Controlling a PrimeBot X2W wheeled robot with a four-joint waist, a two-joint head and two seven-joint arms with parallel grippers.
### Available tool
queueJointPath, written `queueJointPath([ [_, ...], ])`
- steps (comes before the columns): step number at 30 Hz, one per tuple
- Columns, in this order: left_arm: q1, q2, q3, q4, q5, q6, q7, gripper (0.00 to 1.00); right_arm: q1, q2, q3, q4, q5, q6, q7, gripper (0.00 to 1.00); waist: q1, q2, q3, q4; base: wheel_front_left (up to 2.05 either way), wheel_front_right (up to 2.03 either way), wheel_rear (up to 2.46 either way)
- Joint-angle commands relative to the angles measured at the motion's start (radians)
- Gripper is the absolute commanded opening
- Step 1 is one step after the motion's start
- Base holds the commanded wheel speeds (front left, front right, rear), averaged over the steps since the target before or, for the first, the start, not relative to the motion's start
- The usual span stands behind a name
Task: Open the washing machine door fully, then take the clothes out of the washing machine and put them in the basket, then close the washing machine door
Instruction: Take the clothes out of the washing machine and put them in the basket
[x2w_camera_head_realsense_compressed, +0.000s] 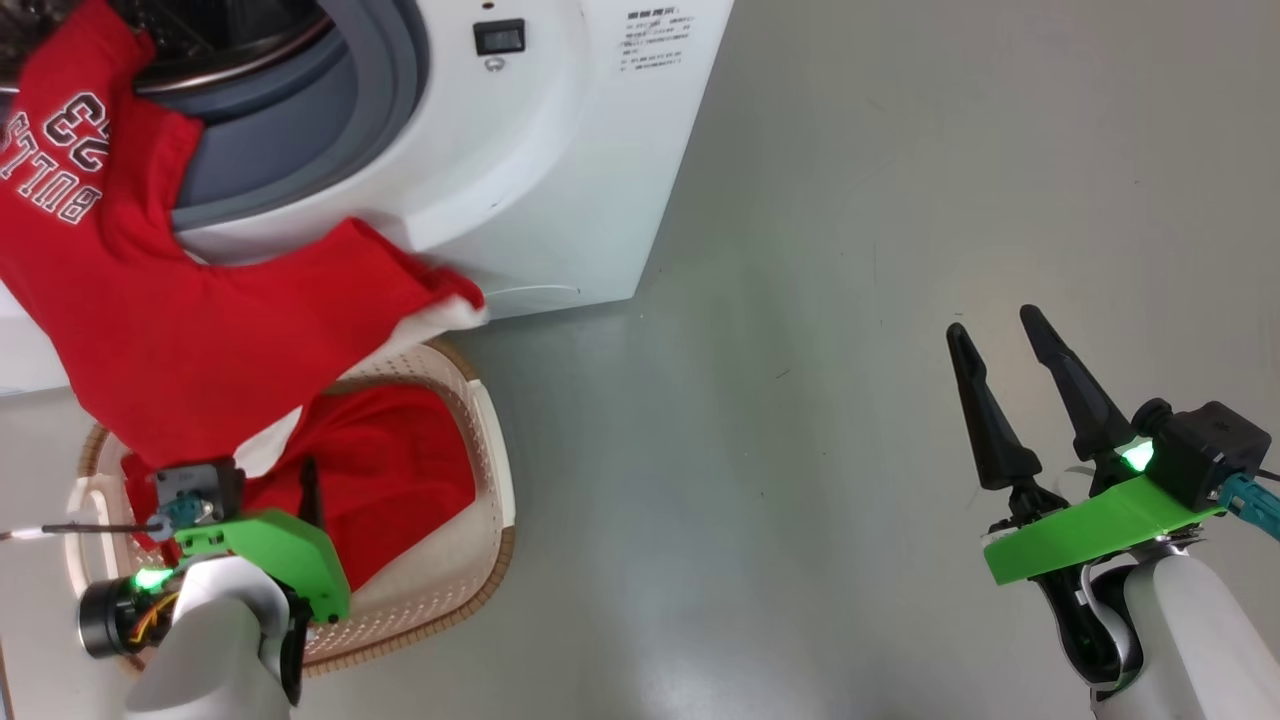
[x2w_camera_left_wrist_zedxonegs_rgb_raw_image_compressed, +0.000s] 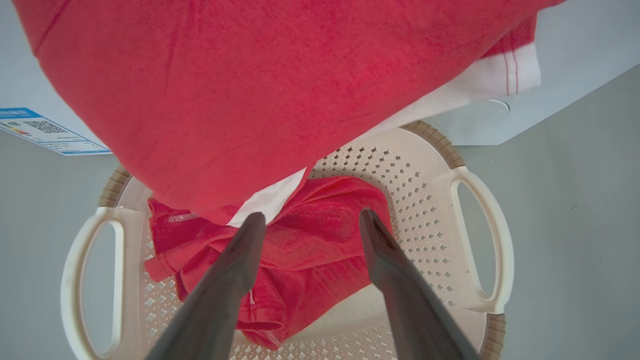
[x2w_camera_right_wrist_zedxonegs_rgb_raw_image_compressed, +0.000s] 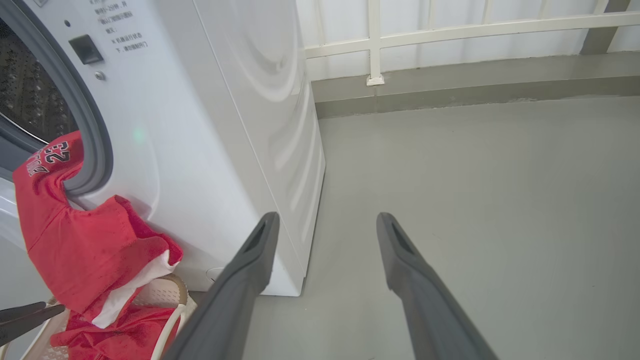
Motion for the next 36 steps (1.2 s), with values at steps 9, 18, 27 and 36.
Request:
queueJointPath([
  [9, -0.013, 0.037, 0.027, -0.040, -0.001, -0.005, -0.009, 1.00, -0.006, -0.009, 0.017, -0.022, -0.011, 0.002, -0.012, 1.00, 0.0000, 0.0000, 0.011, 0.008, 0.00, 0.00, 0.00],
  [18, 0.000, 0.036, 0.044, -0.117, -0.004, -0.007, -0.009, 1.00, -0.008, -0.015, 0.020, -0.022, -0.011, 0.002, -0.012, 1.00, 0.0000, 0.0000, 0.011, 0.020, 0.00, 0.00, 0.00],
  [27, 0.056, 0.027, 0.081, -0.317, 0.013, -0.008, -0.009, 1.00, -0.003, -0.020, 0.014, -0.026, -0.013, 0.002, -0.012, 1.00, 0.0000, 0.0000, 0.011, 0.035, 0.00, 0.00, 0.00],
  [36, 0.198, 0.011, 0.146, -0.621, 0.056, -0.007, -0.009, 1.00, 0.006, -0.025, 0.005, -0.030, -0.015, 0.002, -0.012, 1.00, 0.0000, 0.0000, 0.008, 0.053, 0.00, 0.00, 0.00],
])
